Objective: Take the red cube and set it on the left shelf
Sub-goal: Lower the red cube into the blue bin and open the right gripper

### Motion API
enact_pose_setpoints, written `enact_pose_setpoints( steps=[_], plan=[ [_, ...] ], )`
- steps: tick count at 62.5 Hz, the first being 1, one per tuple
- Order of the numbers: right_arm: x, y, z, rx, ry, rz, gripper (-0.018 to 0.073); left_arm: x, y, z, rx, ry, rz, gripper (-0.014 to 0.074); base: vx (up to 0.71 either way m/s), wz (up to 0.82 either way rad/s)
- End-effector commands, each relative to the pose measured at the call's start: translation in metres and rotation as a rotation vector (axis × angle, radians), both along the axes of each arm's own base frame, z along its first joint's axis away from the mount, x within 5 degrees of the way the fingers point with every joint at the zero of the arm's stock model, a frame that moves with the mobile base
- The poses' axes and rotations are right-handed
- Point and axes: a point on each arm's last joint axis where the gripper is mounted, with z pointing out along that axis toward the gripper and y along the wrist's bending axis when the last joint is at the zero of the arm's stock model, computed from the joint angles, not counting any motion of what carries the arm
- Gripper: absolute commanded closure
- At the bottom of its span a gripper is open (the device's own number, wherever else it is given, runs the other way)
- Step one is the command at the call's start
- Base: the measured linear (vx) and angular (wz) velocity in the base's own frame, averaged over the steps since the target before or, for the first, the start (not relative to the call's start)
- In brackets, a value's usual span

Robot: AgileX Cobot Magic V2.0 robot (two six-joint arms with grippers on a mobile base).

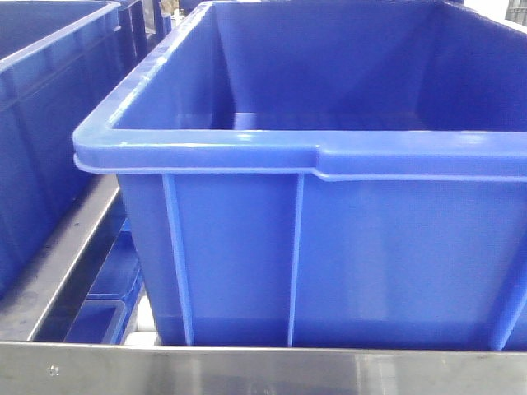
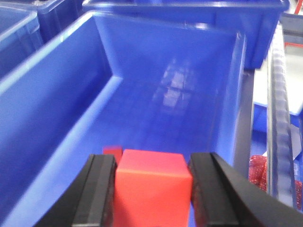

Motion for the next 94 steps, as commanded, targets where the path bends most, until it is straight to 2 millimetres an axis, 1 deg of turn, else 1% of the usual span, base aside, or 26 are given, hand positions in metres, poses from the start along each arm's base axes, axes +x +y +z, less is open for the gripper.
enact_pose_setpoints(
  steps=[1, 4, 7, 8, 9, 12, 15, 18, 20, 23, 26, 27, 37, 50, 60, 70, 76, 87, 94],
  plan=[
    [0.022, 0.017, 0.019, -0.045, -0.005, 0.040, 0.0485, 0.000, 0.001, 0.001, -0.014, -0.076, 0.006, 0.0496, 0.00, 0.00],
    [0.036, 0.029, 0.018, -0.074, 0.051, 0.053, 0.0485, 0.000, 0.001, 0.001, -0.014, -0.076, 0.006, 0.0495, 0.00, 0.00],
    [0.051, 0.041, 0.012, -0.112, 0.123, 0.060, 0.0485, 0.000, 0.001, 0.001, -0.014, -0.076, 0.006, 0.0495, 0.00, 0.00],
    [0.053, 0.042, 0.012, -0.118, 0.137, 0.057, 0.0485, 0.000, 0.001, 0.001, -0.014, -0.076, 0.006, 0.0495, 0.00, 0.00],
    [0.061, 0.047, 0.008, -0.129, 0.168, 0.056, 0.0485, 0.000, 0.001, 0.001, -0.014, -0.076, 0.006, 0.0495, 0.00, 0.00],
    [0.070, 0.053, 0.005, -0.134, 0.227, 0.050, 0.0485, 0.000, 0.001, 0.001, -0.014, -0.076, 0.006, 0.0495, 0.00, 0.00],
    [0.084, 0.062, -0.004, -0.154, 0.302, 0.041, 0.0485, 0.000, 0.001, 0.001, -0.014, -0.076, 0.006, 0.0495, 0.00, 0.00],
    [0.094, 0.068, -0.009, -0.173, 0.347, 0.033, 0.0485, 0.000, 0.001, 0.001, -0.014, -0.076, 0.006, 0.0495, 0.00, 0.00],
    [0.103, 0.073, -0.017, -0.194, 0.394, 0.027, 0.0485, 0.000, 0.001, 0.001, -0.014, -0.076, 0.006, 0.0495, 0.00, 0.00],
    [0.110, 0.077, -0.023, -0.210, 0.436, 0.020, 0.0485, 0.000, 0.001, 0.001, -0.014, -0.076, 0.006, 0.0495, 0.00, 0.00],
    [0.120, 0.083, -0.033, -0.238, 0.484, 0.014, 0.0485, 0.000, 0.001, 0.001, -0.014, -0.076, 0.006, 0.0495, 0.04, 0.25],
    [0.121, 0.083, -0.034, -0.241, 0.491, 0.013, 0.0485, 0.000, 0.001, 0.001, -0.014, -0.076, 0.006, 0.0495, 0.01, 0.06],
    [0.142, 0.096, -0.069, -0.300, 0.589, 0.010, 0.0485, 0.000, 0.001, 0.001, -0.014, -0.076, 0.006, 0.0495, 0.00, 0.01],
    [0.165, 0.112, -0.106, -0.323, 0.623, 0.032, 0.0485, 0.000, 0.001, 0.001, -0.014, -0.076, 0.006, 0.0495, 0.00, 0.00],
    [0.174, 0.118, -0.123, -0.333, 0.642, 0.041, 0.0482, 0.000, 0.001, 0.001, -0.014, -0.076, 0.006, 0.0495, 0.00, 0.00],
    [0.175, 0.119, -0.129, -0.344, 0.662, 0.039, 0.0477, 0.000, 0.001, 0.001, -0.014, -0.076, 0.006, 0.0495, 0.00, 0.00],
    [0.175, 0.118, -0.130, -0.349, 0.671, 0.036, 0.0400, 0.000, 0.001, 0.001, -0.014, -0.076, 0.006, 0.0495, 0.00, 0.00],
    [0.174, 0.118, -0.130, -0.355, 0.682, 0.032, 0.0147, 0.000, 0.001, 0.001, -0.014, -0.076, 0.006, 0.0495, 0.00, 0.00],
    [0.174, 0.117, -0.131, -0.356, 0.685, 0.031, 0.0026, 0.000, 0.001, 0.001, -0.014, -0.076, 0.006, 0.0495, 0.00, 0.00]
  ],
)
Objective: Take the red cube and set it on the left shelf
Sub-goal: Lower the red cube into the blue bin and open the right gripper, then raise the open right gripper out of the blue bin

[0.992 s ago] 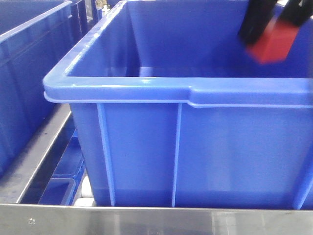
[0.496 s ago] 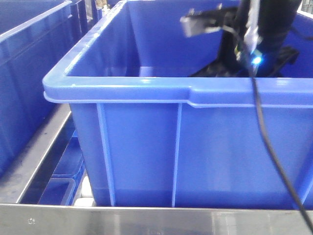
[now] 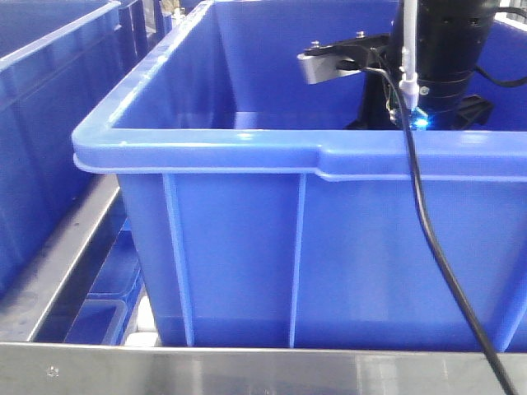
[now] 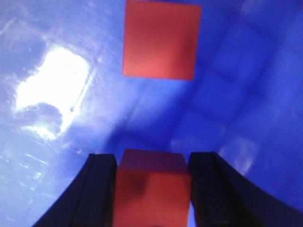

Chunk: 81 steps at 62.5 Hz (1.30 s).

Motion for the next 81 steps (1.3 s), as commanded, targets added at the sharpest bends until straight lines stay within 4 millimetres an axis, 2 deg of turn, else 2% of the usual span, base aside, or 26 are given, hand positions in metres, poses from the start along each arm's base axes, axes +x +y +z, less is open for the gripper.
enact_pose_setpoints(
  steps=[1, 6, 14, 21, 28, 33, 41, 43, 50, 52, 61, 67, 81],
  plan=[
    [0.001, 0.000, 0.025, 0.033, -0.082, 0.017, 0.0013, 0.000, 0.001, 0.000, -0.014, -0.073, 0.005, 0.0495, 0.00, 0.00],
    [0.001, -0.001, 0.025, 0.025, -0.073, 0.013, -0.0041, 0.000, 0.001, 0.000, -0.014, -0.073, 0.005, 0.0495, 0.00, 0.00],
    [0.002, -0.001, 0.034, 0.021, -0.073, 0.004, -0.0045, 0.000, 0.001, 0.000, -0.014, -0.073, 0.005, 0.0495, 0.00, 0.00],
    [0.002, -0.001, 0.053, 0.055, -0.128, 0.005, -0.0039, 0.000, 0.001, 0.000, -0.014, -0.073, 0.005, 0.0495, -0.03, -0.17],
    [-0.006, -0.005, 0.081, 0.116, -0.225, 0.014, -0.0006, 0.000, 0.001, 0.000, -0.014, -0.073, 0.005, 0.0495, 0.00, 0.00],
    [-0.014, -0.010, 0.100, 0.147, -0.285, 0.018, 0.0074, 0.000, 0.001, 0.000, -0.014, -0.073, 0.005, 0.0495, 0.00, 0.00],
    [-0.033, -0.022, 0.130, 0.187, -0.403, 0.036, 0.0273, 0.000, 0.001, 0.000, -0.014, -0.073, 0.005, 0.0495, 0.00, 0.00],
    [-0.041, -0.028, 0.139, 0.204, -0.447, 0.043, 0.0335, 0.000, 0.001, 0.000, -0.014, -0.073, 0.005, 0.0495, 0.00, 0.00],
    [-0.068, -0.044, 0.154, 0.241, -0.551, 0.067, 0.0493, 0.000, 0.001, 0.000, -0.014, -0.073, 0.005, 0.0495, 0.00, 0.00],
    [-0.077, -0.049, 0.156, 0.252, -0.576, 0.073, 0.0522, 0.000, 0.001, 0.000, -0.014, -0.073, 0.005, 0.0495, 0.00, 0.00],
    [-0.121, -0.076, 0.153, 0.276, -0.681, 0.103, 0.0505, 0.000, 0.001, 0.000, -0.014, -0.073, 0.005, 0.0495, 0.00, 0.00],
    [-0.150, -0.094, 0.143, 0.284, -0.740, 0.118, 0.0505, 0.000, 0.001, 0.000, -0.014, -0.073, 0.005, 0.0495, 0.00, 0.00],
    [-0.217, -0.135, 0.108, 0.331, -0.867, 0.118, 0.0505, 0.000, 0.001, 0.000, -0.014, -0.073, 0.005, 0.0495, 0.00, 0.00]
  ],
)
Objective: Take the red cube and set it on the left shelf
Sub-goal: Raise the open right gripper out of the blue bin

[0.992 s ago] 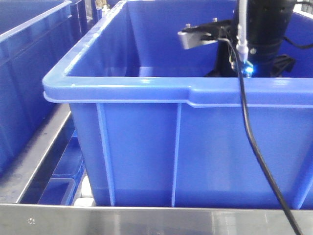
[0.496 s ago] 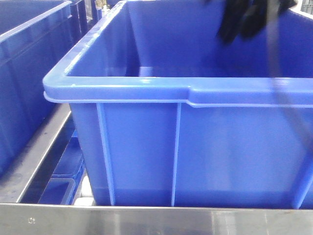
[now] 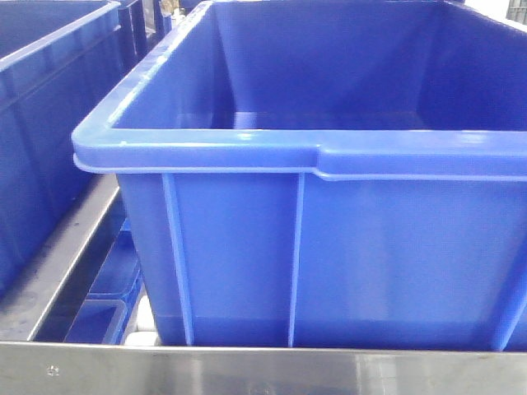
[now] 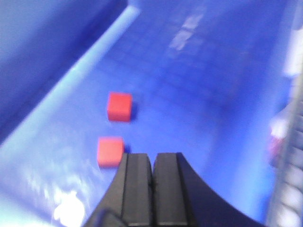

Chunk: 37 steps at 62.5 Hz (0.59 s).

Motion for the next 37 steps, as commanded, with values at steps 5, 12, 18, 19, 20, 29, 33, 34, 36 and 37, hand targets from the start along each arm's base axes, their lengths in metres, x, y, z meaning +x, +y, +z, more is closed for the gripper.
enact_pose_setpoints(
  steps=[5, 12, 18, 19, 20, 29, 33, 34, 36, 37],
  plan=[
    [-0.035, -0.020, -0.008, 0.062, -0.194, 0.026, 0.0505, 0.000, 0.001, 0.000, -0.014, -0.073, 0.005, 0.0495, 0.00, 0.00],
    [-0.050, -0.030, -0.028, 0.086, -0.234, 0.025, 0.0505, 0.000, 0.001, 0.000, -0.014, -0.073, 0.005, 0.0495, 0.00, 0.00],
    [-0.058, -0.034, -0.035, 0.105, -0.269, 0.026, 0.0505, 0.000, 0.001, 0.000, -0.014, -0.073, 0.005, 0.0495, 0.00, 0.00],
    [-0.058, -0.034, -0.036, 0.105, -0.271, 0.027, 0.0505, 0.000, 0.001, 0.000, -0.014, -0.073, 0.005, 0.0495, 0.00, 0.00],
    [-0.059, -0.035, -0.036, 0.108, -0.280, 0.028, 0.0505, 0.000, 0.001, 0.000, -0.014, -0.073, 0.005, 0.0495, 0.00, 0.00],
    [-0.061, -0.035, -0.035, 0.120, -0.305, 0.034, 0.0505, 0.000, 0.001, 0.000, -0.014, -0.073, 0.005, 0.0495, 0.00, 0.00],
    [-0.061, -0.035, -0.034, 0.120, -0.305, 0.034, 0.0505, 0.000, 0.001, 0.000, -0.014, -0.073, 0.005, 0.0495, 0.00, 0.00],
    [-0.061, -0.035, -0.034, 0.120, -0.306, 0.034, 0.0505, 0.000, 0.001, 0.000, -0.014, -0.073, 0.005, 0.0495, 0.00, 0.00],
    [-0.061, -0.035, -0.035, 0.120, -0.305, 0.034, 0.0505, 0.000, 0.001, 0.000, -0.014, -0.073, 0.005, 0.0495, 0.00, 0.00],
    [-0.061, -0.035, -0.035, 0.120, -0.305, 0.034, 0.0505, 0.000, 0.001, 0.000, -0.014, -0.073, 0.005, 0.0495, 0.00, 0.00]
  ],
)
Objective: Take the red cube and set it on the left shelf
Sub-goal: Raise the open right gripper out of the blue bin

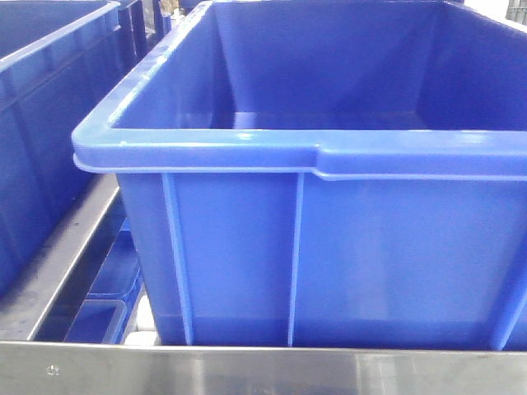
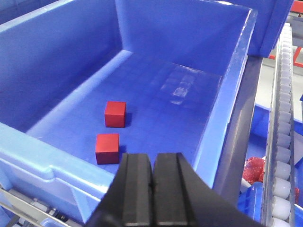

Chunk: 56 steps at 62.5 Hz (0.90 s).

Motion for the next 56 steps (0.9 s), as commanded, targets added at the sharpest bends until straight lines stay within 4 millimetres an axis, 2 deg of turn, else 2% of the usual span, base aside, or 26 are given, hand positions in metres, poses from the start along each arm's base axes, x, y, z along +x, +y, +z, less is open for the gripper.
enact_pose_setpoints(
  steps=[1, 19, 37, 43, 56],
  plan=[
    [0.000, 0.002, 0.016, 0.007, -0.107, 0.023, 0.0505, 0.000, 0.001, 0.001, -0.014, -0.074, 0.005, 0.0495, 0.00, 0.00],
    [0.000, 0.001, 0.016, -0.014, -0.119, 0.016, 0.0505, 0.000, 0.001, 0.001, -0.014, -0.074, 0.005, 0.0495, 0.00, 0.00],
    [-0.001, 0.005, 0.016, 0.080, -0.098, 0.032, 0.0505, 0.000, 0.001, 0.001, -0.014, -0.074, 0.005, 0.0495, 0.00, 0.00],
    [0.000, 0.006, 0.014, 0.070, -0.126, 0.003, 0.0505, 0.000, 0.001, 0.001, -0.014, -0.074, 0.005, 0.0495, 0.00, 0.00],
    [0.007, 0.001, 0.007, 0.127, -0.227, -0.207, 0.0505, 0.000, 0.001, 0.001, -0.014, -0.074, 0.005, 0.0495, 0.00, 0.00]
  ],
)
